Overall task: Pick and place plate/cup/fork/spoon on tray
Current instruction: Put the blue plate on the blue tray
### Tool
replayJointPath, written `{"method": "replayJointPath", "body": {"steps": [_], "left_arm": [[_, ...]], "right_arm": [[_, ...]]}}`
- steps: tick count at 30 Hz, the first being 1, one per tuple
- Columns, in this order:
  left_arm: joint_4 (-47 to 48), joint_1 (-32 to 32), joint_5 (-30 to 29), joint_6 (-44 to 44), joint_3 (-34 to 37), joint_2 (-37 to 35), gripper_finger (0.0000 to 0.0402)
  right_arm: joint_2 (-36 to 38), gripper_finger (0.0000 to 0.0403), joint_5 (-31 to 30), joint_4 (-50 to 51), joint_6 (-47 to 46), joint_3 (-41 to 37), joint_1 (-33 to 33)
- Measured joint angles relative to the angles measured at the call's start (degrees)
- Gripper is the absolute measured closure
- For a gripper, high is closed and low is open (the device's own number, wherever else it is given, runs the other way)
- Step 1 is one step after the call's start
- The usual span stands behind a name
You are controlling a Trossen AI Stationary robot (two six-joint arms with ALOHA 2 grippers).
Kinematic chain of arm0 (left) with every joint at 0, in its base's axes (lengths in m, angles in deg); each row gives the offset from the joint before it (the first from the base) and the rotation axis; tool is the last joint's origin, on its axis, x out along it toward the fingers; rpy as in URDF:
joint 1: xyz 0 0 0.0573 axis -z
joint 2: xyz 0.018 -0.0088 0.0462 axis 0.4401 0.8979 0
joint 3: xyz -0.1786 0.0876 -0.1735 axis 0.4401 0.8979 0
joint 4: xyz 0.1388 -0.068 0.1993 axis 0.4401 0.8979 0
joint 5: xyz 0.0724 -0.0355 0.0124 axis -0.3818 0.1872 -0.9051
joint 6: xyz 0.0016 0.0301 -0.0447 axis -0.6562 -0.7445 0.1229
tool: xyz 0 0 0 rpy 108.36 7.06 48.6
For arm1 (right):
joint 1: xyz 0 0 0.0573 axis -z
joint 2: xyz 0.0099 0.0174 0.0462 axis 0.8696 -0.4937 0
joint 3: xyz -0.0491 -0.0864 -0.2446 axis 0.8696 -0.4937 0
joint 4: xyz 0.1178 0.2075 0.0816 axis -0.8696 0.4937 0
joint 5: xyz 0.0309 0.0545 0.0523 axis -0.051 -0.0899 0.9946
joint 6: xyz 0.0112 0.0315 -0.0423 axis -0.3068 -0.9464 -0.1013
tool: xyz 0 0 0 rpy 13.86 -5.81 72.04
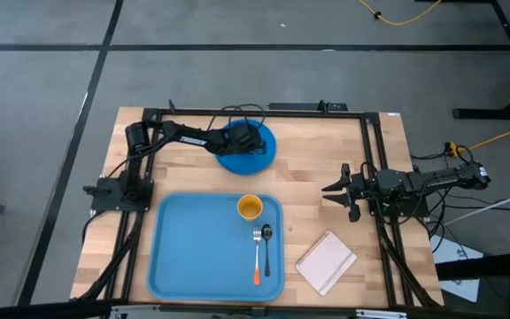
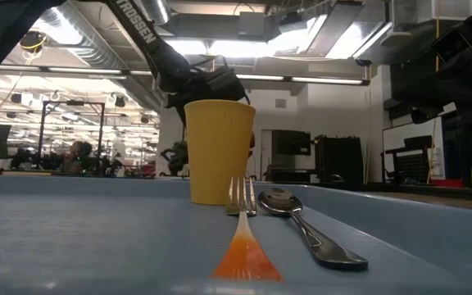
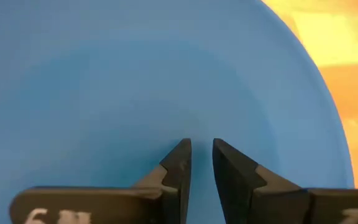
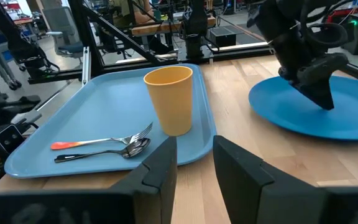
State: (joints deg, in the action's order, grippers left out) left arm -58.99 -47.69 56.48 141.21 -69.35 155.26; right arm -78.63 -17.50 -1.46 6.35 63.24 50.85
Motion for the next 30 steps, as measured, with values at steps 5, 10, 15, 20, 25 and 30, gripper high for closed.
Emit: {"method": "replayJointPath", "body": {"steps": [5, 10, 15, 20, 25, 30], "left_arm": [[-5.1, 1.1, -0.9, -5.2, 0.1, -0.7, 0.0341], [-5.7, 1.4, -1.8, -10.6, 0.1, -3.5, 0.0341], [8.2, 2.0, -11.8, -7.3, 0.0, -9.9, 0.0341], [22.7, 3.7, -20.3, -1.0, 0.0, -17.6, 0.0341], [30.8, 4.7, -25.4, 3.8, 0.4, -20.5, 0.0341], [29.3, 4.2, -25.4, 11.2, 8.7, -22.3, 0.0341]], "right_arm": [[0.0, 0.0293, 0.0, 0.0, 0.0, 0.0, 0.0], [0.0, 0.0293, 0.0, 0.0, 0.0, 0.0, 0.0], [0.0, 0.0293, 0.0, 0.0, 0.0, 0.0, 0.0], [0.0, 0.0293, 0.0, 0.0, 0.0, 0.0, 0.0], [0.0, 0.0293, 0.0, 0.0, 0.0, 0.0, 0.0], [0.0, 0.0293, 0.0, 0.0, 0.0, 0.0, 0.0]]}}
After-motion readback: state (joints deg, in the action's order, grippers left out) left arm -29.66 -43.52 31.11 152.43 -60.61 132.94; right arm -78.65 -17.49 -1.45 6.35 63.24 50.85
